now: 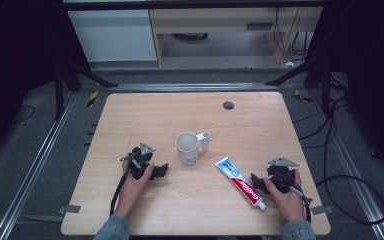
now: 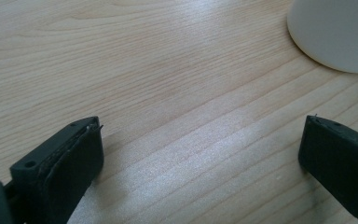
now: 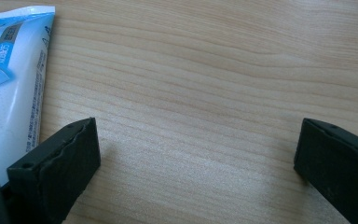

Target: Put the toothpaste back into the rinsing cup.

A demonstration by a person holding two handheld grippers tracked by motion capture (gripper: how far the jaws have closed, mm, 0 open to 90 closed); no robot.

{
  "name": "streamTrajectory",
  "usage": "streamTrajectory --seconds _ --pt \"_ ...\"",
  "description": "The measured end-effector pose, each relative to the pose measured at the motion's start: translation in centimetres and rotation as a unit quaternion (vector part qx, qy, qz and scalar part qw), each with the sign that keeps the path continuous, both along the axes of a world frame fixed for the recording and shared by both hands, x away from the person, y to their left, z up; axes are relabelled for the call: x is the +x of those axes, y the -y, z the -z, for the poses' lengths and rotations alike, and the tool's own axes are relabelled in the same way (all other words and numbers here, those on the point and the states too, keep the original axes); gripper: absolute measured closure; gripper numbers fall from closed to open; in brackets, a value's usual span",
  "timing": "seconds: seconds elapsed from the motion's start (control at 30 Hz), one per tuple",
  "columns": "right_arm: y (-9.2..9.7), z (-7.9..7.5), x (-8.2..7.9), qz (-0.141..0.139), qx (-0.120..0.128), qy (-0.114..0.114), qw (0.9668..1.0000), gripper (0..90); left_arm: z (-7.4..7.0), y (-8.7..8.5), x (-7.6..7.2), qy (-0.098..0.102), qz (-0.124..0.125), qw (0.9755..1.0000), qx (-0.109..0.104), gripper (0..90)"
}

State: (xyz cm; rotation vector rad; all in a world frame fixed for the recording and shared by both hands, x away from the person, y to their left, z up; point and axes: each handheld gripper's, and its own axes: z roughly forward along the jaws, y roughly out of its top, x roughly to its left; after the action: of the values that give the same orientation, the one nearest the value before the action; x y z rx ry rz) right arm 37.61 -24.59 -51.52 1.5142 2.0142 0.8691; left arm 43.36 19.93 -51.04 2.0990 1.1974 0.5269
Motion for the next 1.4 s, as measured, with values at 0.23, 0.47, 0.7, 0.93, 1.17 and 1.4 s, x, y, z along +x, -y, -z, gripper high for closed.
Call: streamTrajectory --seconds 0.23,0.47,0.7,0.93,1.17,1.4 --pt "-0.1 -0.5 0.2 0.001 -0.001 -0.012 0.9999 9.2 0.0 0.0 -0.1 -0.001 0.001 1.0 0.001 0.0" --pt "-0.5 -3.2 -0.5 -0.038 -0.009 -0.035 0.9986 12.2 0.0 0.1 0.1 -0.001 -0.008 1.0 0.0 0.0" --pt "-2.3 -6.2 -1.2 -0.086 -0.054 -0.074 0.9921 19.3 0.0 0.1 -0.1 0.0 -0.011 0.9999 0.0 0.0" --pt "-5.1 -8.5 -1.4 -0.129 -0.106 -0.106 0.9802 21.0 0.0 0.1 -0.2 0.0 -0.016 0.9999 0.0 0.0" --pt "-6.1 -9.2 -0.4 -0.139 -0.125 -0.139 0.9724 22.0 0.0 0.1 -0.1 0.0 -0.017 0.9999 -0.001 0.0" --pt "-7.2 -9.5 1.1 -0.141 -0.126 -0.165 0.9681 21.0 0.0 0.1 -0.1 0.0 -0.016 0.9999 0.0 0.0"
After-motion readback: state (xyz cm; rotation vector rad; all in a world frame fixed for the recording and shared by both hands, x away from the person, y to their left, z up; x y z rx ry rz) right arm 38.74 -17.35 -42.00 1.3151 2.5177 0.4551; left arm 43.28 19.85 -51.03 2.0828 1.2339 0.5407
